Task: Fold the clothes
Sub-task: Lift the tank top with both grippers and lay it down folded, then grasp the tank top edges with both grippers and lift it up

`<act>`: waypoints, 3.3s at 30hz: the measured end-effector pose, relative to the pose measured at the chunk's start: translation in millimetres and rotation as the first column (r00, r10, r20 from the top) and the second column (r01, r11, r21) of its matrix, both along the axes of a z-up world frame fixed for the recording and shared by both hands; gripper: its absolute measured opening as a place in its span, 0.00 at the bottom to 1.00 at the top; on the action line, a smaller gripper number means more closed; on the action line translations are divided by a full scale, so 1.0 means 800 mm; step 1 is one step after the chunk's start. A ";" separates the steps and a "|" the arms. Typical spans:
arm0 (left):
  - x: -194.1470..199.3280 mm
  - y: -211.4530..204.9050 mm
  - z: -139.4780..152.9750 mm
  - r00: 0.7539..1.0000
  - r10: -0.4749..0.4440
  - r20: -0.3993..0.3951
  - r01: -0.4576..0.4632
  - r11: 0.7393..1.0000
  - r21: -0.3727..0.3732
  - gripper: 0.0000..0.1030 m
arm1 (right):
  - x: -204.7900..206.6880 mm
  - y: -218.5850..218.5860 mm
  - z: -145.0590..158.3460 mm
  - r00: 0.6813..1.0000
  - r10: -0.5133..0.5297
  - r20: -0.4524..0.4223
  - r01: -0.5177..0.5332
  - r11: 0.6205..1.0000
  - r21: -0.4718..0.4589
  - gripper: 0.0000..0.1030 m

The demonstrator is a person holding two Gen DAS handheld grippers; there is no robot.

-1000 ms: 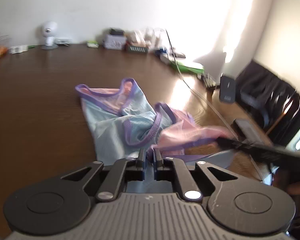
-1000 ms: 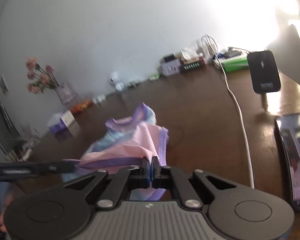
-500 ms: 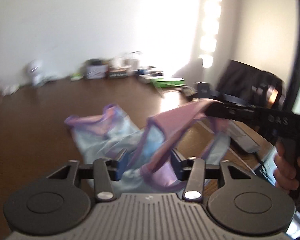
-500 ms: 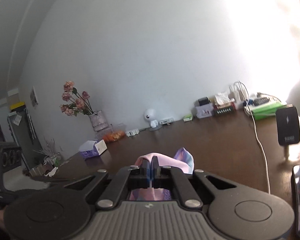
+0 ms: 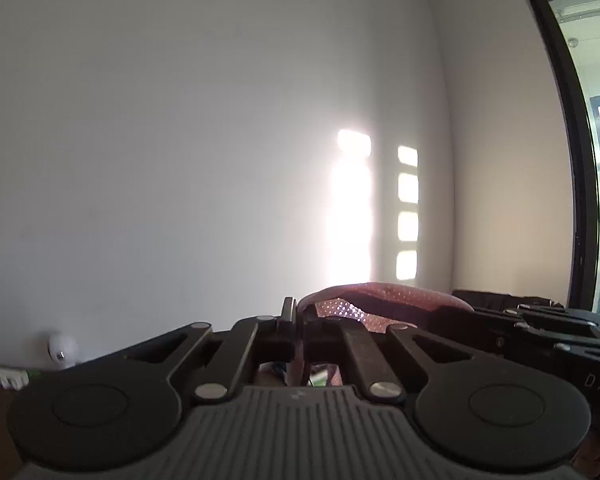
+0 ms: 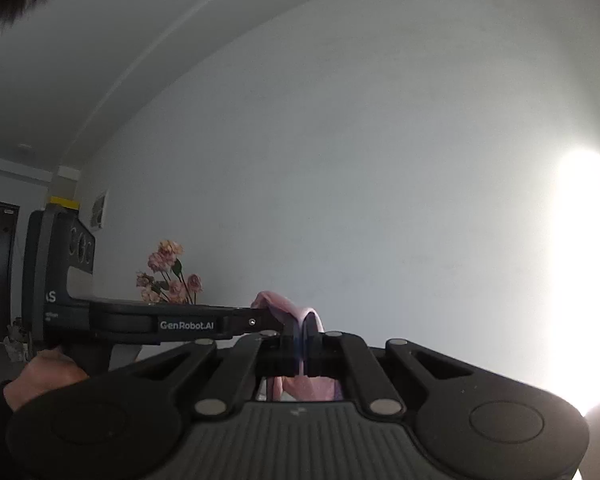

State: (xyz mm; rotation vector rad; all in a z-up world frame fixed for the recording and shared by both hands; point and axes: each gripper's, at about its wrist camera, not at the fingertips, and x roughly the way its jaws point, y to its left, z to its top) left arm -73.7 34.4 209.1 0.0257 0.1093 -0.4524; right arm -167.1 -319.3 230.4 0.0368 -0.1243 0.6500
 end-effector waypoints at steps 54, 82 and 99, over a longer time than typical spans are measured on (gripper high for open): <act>-0.055 -0.033 -0.201 0.862 0.462 -0.210 -0.396 0.871 0.292 0.06 | 0.043 0.025 -0.182 0.855 -0.374 -0.358 0.168 0.854 -0.492 0.01; -0.062 -0.010 -0.171 0.879 0.430 -0.204 -0.345 0.871 0.350 0.07 | -0.013 0.098 -0.239 0.964 -0.207 -0.165 0.046 0.745 -0.666 0.01; -0.050 -0.035 -0.232 0.816 0.546 -0.189 -0.403 0.772 0.492 0.24 | -0.033 -0.014 -0.245 0.899 -0.301 -0.318 0.180 0.916 -0.358 0.01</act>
